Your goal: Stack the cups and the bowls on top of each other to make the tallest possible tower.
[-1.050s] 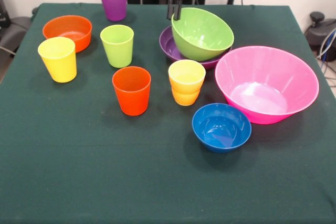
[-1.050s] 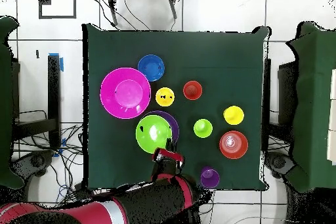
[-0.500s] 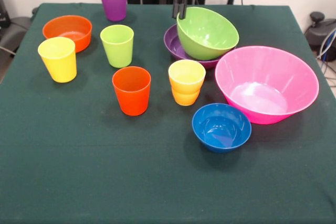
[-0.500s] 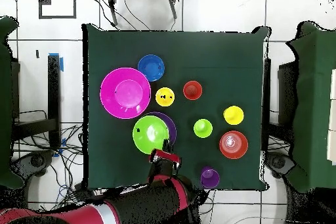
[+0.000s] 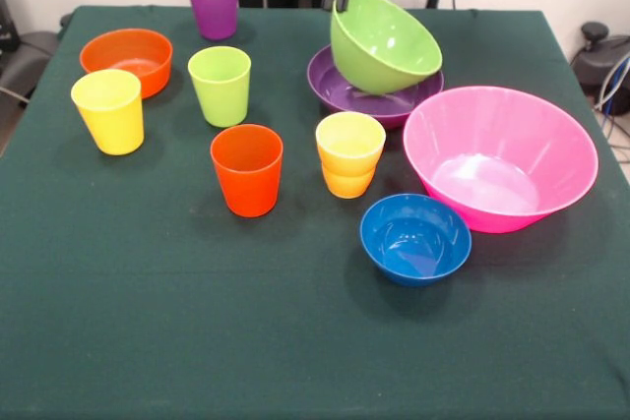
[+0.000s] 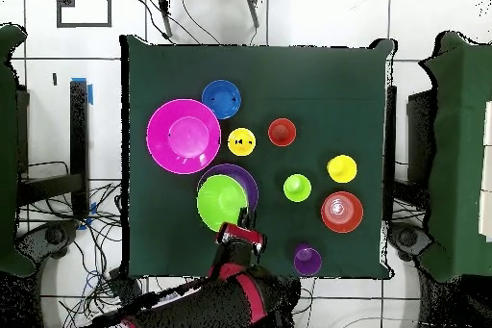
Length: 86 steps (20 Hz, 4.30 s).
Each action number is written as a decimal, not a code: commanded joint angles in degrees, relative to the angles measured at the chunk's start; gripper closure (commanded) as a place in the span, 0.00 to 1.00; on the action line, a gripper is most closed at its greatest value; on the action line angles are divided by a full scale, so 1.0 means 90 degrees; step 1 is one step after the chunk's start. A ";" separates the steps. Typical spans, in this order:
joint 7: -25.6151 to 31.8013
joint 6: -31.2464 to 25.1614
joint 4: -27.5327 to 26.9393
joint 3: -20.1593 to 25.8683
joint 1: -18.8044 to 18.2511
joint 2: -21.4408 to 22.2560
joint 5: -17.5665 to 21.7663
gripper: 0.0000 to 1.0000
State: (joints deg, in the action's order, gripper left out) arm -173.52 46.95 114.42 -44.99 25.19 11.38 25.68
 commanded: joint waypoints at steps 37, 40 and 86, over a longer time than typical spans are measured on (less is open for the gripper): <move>0.0420 -0.2113 0.1058 -0.2171 0.3837 -0.4869 -0.6593 1.00; 0.0266 -0.2325 0.1058 -0.2039 0.4077 -0.5357 -0.7032 1.00; -0.0185 -0.4914 -0.0950 -0.2018 0.3944 -0.6841 -0.8220 1.00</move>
State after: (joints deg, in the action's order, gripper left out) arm -173.52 10.15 117.15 -67.07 59.61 -46.07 -45.16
